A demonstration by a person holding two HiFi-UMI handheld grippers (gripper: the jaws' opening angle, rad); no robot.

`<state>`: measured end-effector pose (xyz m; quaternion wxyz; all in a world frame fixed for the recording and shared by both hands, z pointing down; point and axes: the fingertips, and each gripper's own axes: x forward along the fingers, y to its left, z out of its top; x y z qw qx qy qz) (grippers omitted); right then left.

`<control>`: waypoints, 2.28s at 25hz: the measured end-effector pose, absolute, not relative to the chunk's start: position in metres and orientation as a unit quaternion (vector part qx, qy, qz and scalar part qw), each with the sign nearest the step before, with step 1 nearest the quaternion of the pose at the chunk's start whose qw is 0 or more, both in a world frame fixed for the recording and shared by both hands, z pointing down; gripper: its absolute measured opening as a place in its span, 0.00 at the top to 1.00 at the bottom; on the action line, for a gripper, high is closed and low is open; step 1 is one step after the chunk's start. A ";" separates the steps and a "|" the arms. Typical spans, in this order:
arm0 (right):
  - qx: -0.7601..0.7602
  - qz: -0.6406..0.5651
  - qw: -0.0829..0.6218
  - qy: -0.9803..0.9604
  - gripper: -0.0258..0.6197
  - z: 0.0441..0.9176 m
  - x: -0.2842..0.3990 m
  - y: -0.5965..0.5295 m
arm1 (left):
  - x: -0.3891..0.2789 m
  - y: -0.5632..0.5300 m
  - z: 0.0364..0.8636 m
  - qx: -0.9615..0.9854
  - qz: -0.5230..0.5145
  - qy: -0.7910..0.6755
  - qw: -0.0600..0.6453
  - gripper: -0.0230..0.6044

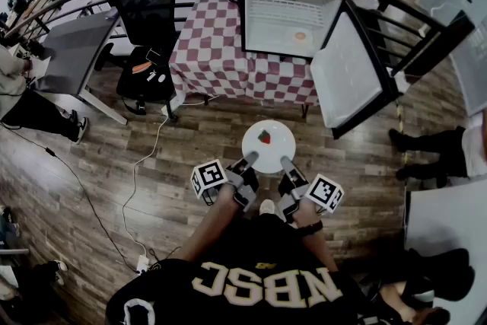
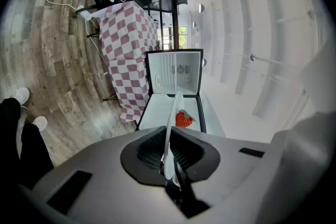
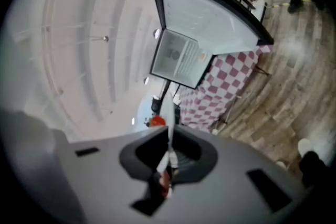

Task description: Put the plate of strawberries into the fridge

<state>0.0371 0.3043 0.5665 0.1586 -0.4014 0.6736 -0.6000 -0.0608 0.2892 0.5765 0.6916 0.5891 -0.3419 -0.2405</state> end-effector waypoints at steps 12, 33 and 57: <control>-0.396 -0.603 0.163 0.673 0.91 0.567 0.044 0.300 | -0.055 0.286 0.573 0.599 -0.234 -0.349 0.682 0.91; -0.391 -0.594 0.184 0.679 0.90 0.575 0.134 0.295 | 0.036 0.284 0.582 0.620 -0.218 -0.354 0.666 0.91; -0.419 -0.600 0.181 0.657 0.90 0.602 0.109 0.155 | 0.012 0.137 0.608 0.616 -0.205 -0.340 0.681 0.91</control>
